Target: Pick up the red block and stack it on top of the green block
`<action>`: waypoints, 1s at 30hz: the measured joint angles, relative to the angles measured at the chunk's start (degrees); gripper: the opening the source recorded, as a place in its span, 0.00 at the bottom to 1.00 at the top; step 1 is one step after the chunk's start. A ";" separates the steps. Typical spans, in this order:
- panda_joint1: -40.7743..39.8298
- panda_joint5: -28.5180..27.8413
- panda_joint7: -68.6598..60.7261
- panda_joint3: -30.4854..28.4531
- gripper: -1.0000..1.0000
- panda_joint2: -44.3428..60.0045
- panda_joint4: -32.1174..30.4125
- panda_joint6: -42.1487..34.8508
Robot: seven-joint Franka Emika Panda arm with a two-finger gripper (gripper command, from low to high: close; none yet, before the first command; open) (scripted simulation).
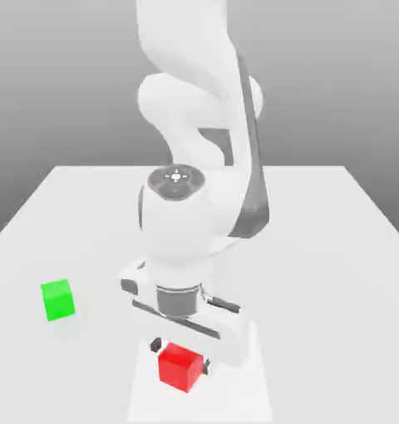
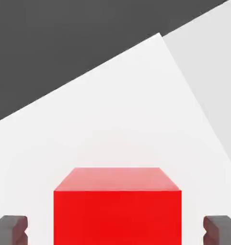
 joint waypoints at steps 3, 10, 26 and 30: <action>0.00 -0.09 0.09 0.02 0.00 0.00 0.00 0.07; -1.08 2.74 -1.97 1.69 0.00 -9.00 -1.36 -7.53; -26.10 2.29 40.08 -10.18 0.00 -24.13 -10.19 -13.85; -29.67 2.52 46.43 -12.27 0.00 -22.53 -11.34 -11.02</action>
